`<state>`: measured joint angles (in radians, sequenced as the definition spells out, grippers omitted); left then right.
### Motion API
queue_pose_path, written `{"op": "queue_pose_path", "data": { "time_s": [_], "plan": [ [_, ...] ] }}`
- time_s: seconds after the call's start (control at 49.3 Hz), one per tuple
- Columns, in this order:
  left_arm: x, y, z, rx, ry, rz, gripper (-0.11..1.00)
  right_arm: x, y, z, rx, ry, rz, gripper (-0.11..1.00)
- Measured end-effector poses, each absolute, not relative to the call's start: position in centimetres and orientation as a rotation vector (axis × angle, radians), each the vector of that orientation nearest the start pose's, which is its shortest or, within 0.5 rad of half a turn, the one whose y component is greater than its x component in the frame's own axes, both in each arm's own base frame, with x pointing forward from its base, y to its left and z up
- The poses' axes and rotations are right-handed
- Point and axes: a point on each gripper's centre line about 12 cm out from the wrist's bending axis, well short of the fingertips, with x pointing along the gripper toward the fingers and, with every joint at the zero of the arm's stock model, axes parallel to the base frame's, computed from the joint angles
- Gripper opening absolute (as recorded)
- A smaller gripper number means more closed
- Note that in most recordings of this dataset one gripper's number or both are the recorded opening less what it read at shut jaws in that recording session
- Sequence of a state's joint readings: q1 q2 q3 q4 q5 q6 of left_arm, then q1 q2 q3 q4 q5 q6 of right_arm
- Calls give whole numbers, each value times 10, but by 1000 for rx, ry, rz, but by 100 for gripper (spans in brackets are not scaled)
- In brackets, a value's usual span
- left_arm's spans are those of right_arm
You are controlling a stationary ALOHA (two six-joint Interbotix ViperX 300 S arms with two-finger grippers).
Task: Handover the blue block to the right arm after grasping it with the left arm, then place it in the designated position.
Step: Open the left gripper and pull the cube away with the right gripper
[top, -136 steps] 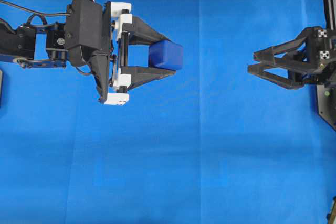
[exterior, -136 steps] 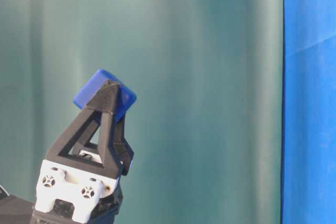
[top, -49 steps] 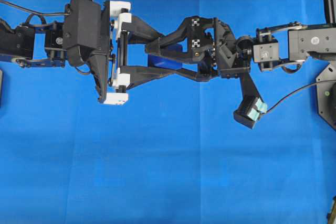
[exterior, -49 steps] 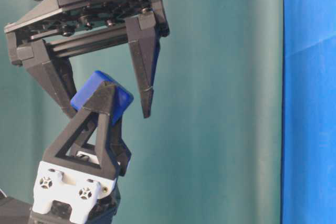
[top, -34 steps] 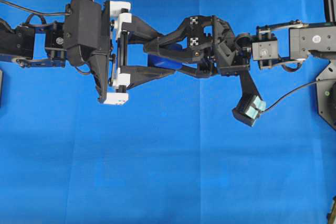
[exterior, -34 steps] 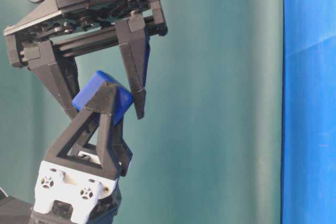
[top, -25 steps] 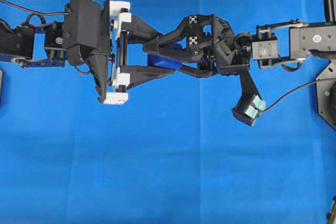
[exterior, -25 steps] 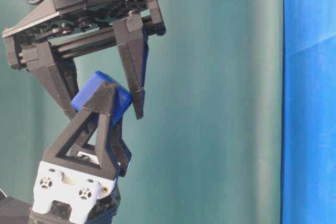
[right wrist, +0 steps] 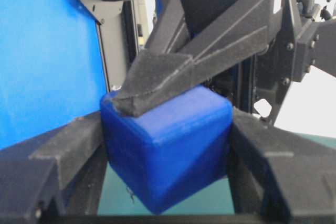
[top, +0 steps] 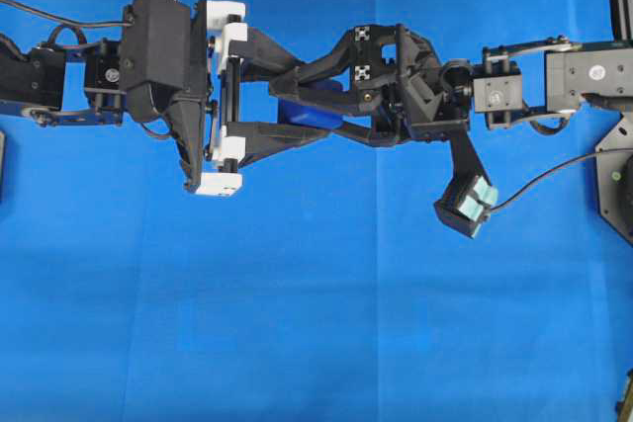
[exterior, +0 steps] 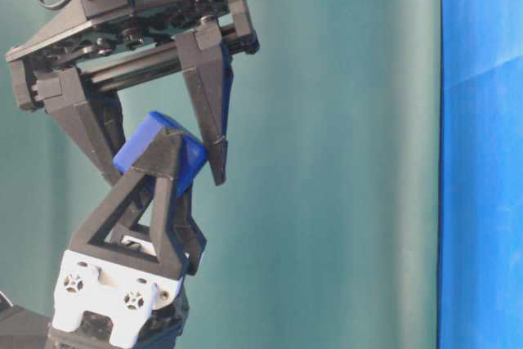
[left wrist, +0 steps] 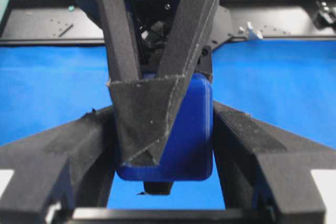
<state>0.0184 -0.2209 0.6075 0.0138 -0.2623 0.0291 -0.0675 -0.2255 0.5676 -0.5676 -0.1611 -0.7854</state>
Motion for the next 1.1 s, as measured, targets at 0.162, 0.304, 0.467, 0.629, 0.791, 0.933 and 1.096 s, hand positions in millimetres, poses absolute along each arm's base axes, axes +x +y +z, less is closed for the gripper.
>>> {"op": "queue_pose_path", "data": {
  "time_s": [0.162, 0.304, 0.467, 0.629, 0.791, 0.933, 1.096],
  "plan": [
    [388, 7, 305, 33, 125, 13, 50, 389, -16, 308, -1323, 162, 154, 52],
    [388, 5, 308, 35, 111, 9, 86, 388, -18, 307, -1317, 171, 151, 52],
    [388, 6, 309, 34, 100, 11, 93, 388, -18, 307, -1317, 178, 152, 52],
    [387, 10, 309, 16, 98, 21, 93, 388, -18, 307, -1317, 178, 152, 52],
    [387, 11, 309, 18, 98, 24, 93, 388, -18, 306, -1317, 182, 153, 52],
    [385, 11, 311, 16, 92, 26, 93, 385, -20, 307, -1319, 206, 150, 52],
    [378, 12, 310, 17, 97, 28, 93, 372, -22, 312, -1321, 235, 137, 52]
  ]
}}
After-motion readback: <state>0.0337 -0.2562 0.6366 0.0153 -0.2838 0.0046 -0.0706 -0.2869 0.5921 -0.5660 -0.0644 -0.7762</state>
